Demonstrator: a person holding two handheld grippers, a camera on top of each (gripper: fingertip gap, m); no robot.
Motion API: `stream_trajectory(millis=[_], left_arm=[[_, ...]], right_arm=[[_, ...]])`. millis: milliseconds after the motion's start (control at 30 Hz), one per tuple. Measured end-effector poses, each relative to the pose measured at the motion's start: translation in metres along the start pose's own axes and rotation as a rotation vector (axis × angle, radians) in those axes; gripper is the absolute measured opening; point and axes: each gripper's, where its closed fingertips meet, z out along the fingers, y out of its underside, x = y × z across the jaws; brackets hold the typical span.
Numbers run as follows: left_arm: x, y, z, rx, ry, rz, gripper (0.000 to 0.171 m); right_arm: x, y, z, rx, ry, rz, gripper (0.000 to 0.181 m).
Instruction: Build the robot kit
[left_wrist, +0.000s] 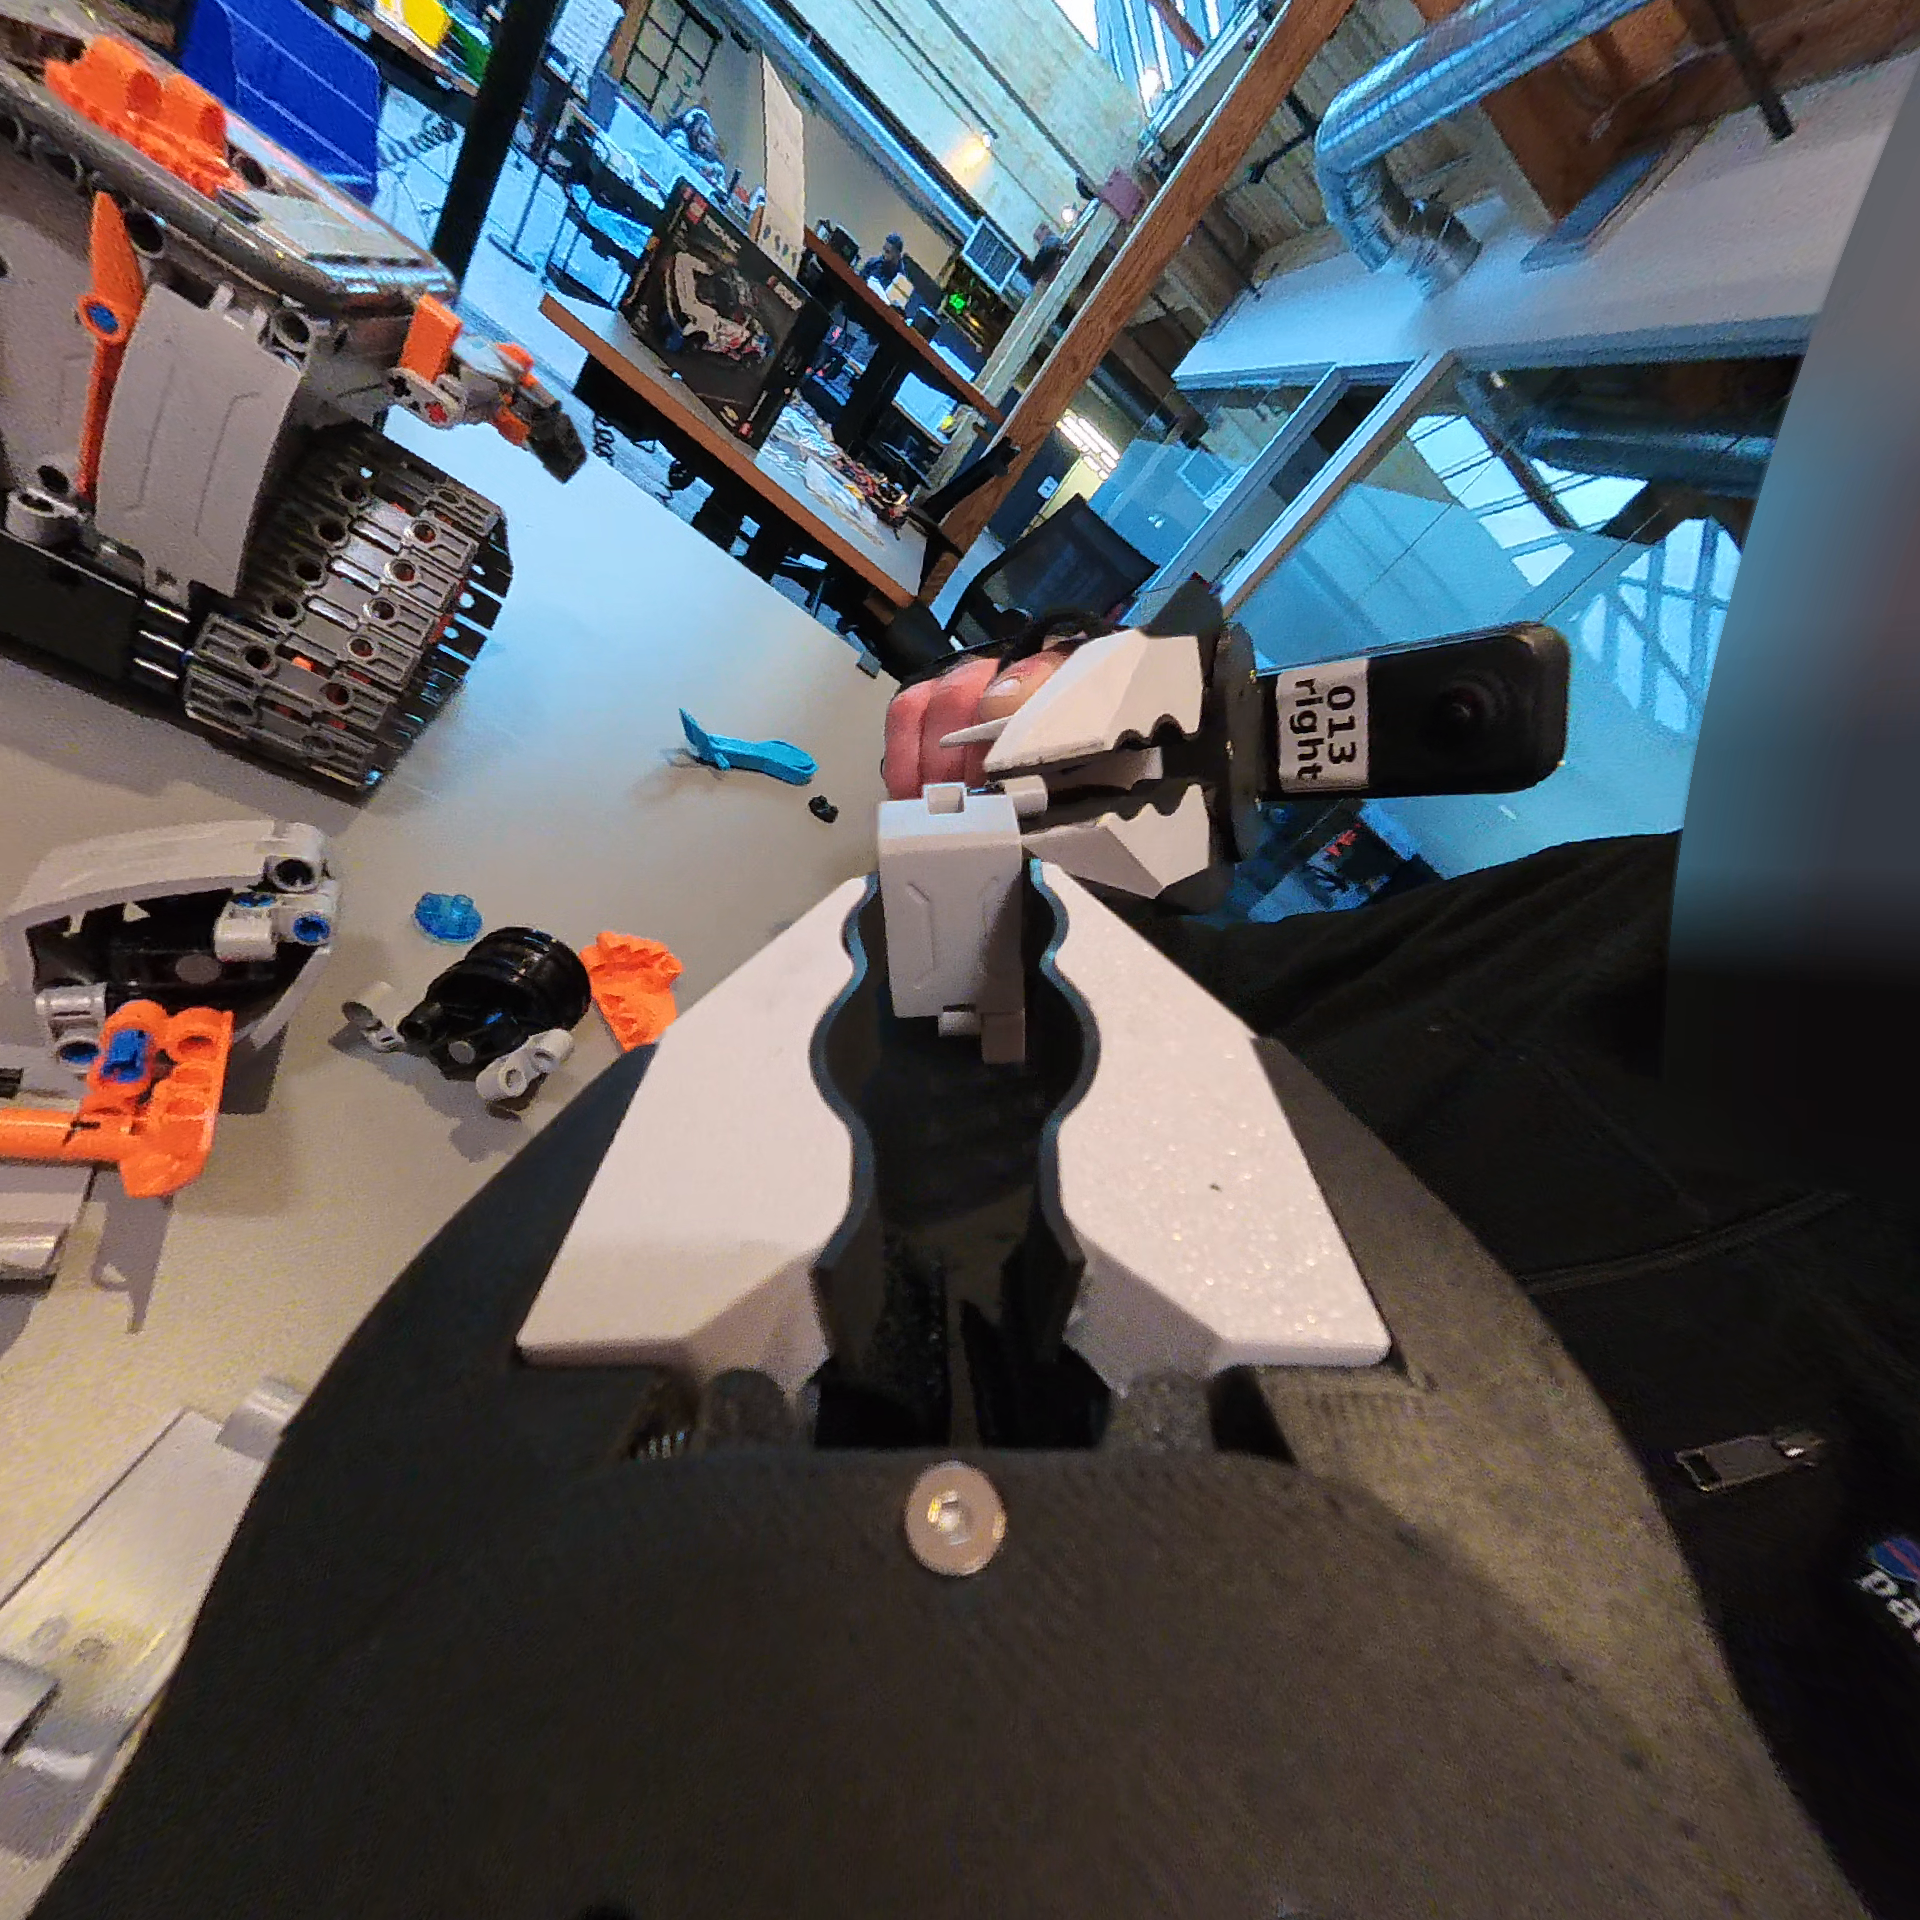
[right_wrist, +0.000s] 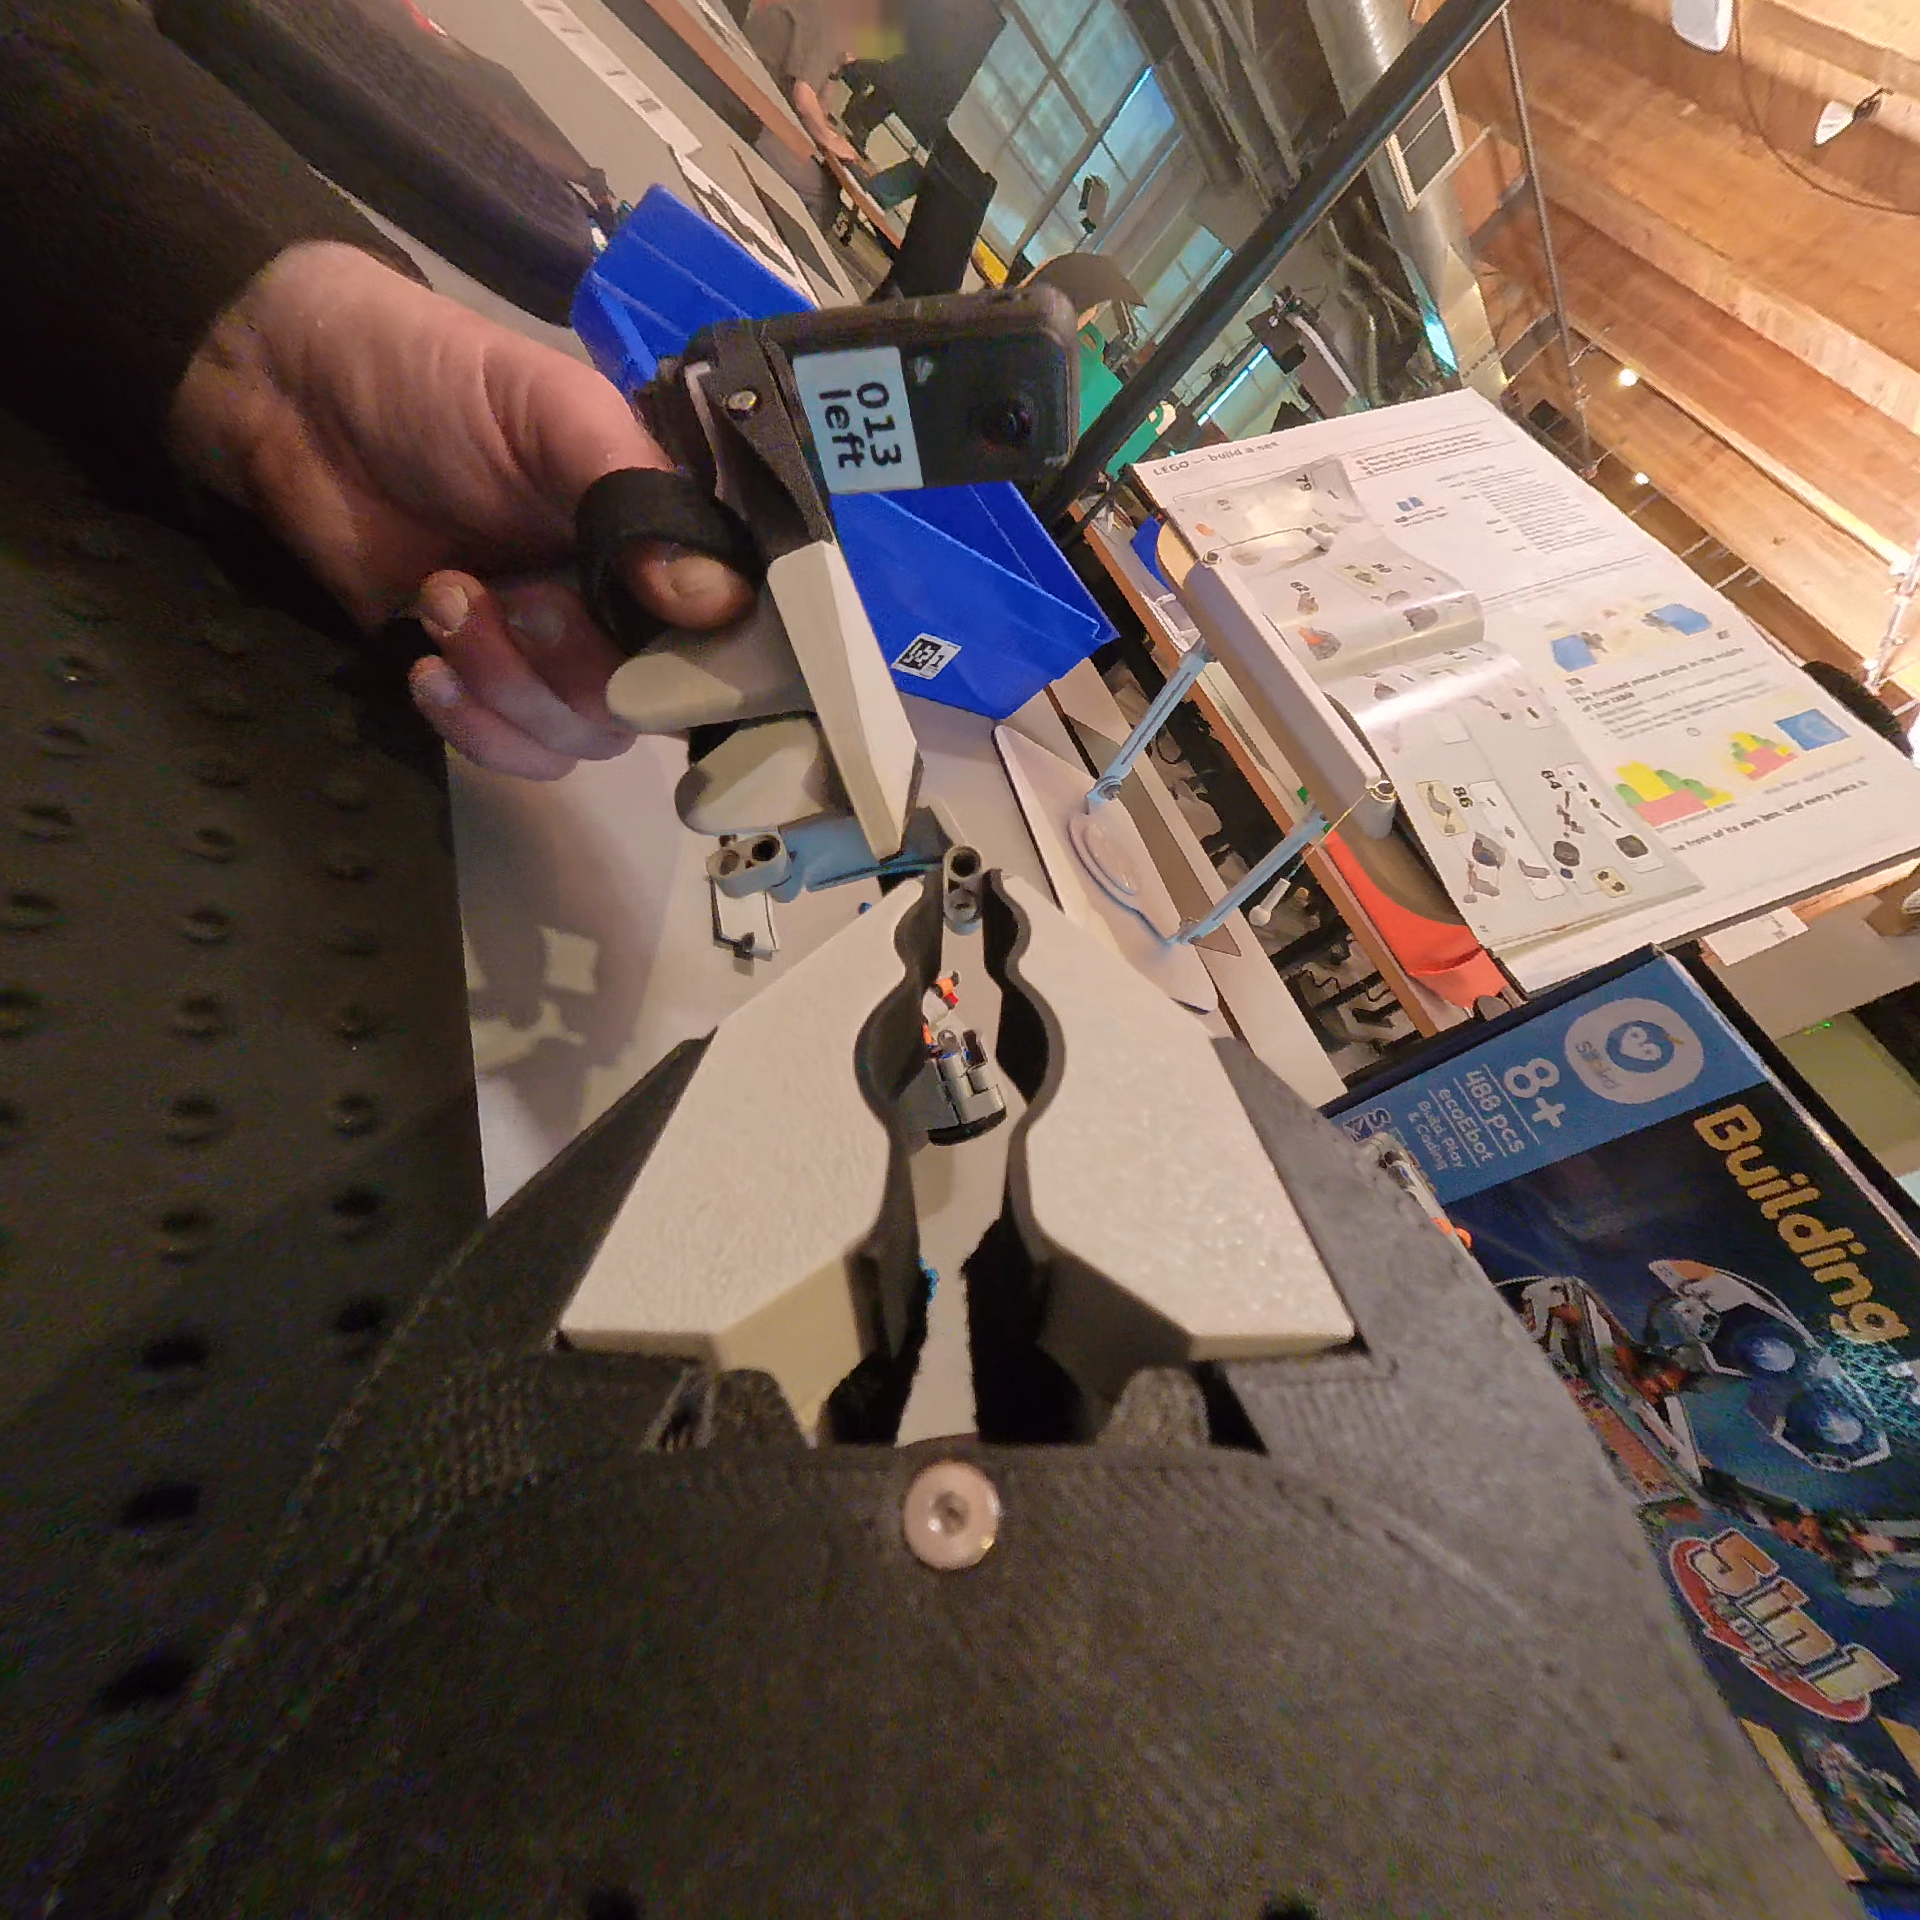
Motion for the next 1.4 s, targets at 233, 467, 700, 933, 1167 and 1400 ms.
stream_trajectory(millis=[233, 467, 700, 933, 1167, 1400], left_arm=[[0.0, 0.001, -0.001, -0.023, -0.047, 0.086, 0.023], [-0.001, 0.002, -0.001, -0.026, -0.006, 0.018, 0.023], [-0.006, 0.003, 0.0, -0.044, -0.073, 0.066, 0.023], [-0.012, 0.006, -0.002, -0.086, -0.145, 0.155, 0.023], [-0.016, 0.003, -0.004, -0.12, -0.224, 0.293, 0.023], [-0.002, 0.001, -0.006, -0.197, -0.262, 0.584, 0.024]], right_arm=[[-0.001, 0.0, 0.0, -0.013, 0.015, -0.04, 0.005], [-0.001, 0.001, 0.003, -0.056, 0.062, -0.148, 0.005], [0.0, 0.008, 0.006, -0.102, 0.095, -0.183, 0.005], [-0.002, 0.014, 0.01, -0.118, 0.064, -0.127, 0.005], [-0.003, 0.017, 0.011, -0.072, -0.033, 0.025, 0.007], [-0.012, 0.009, 0.004, 0.046, -0.3, 0.381, 0.029]])
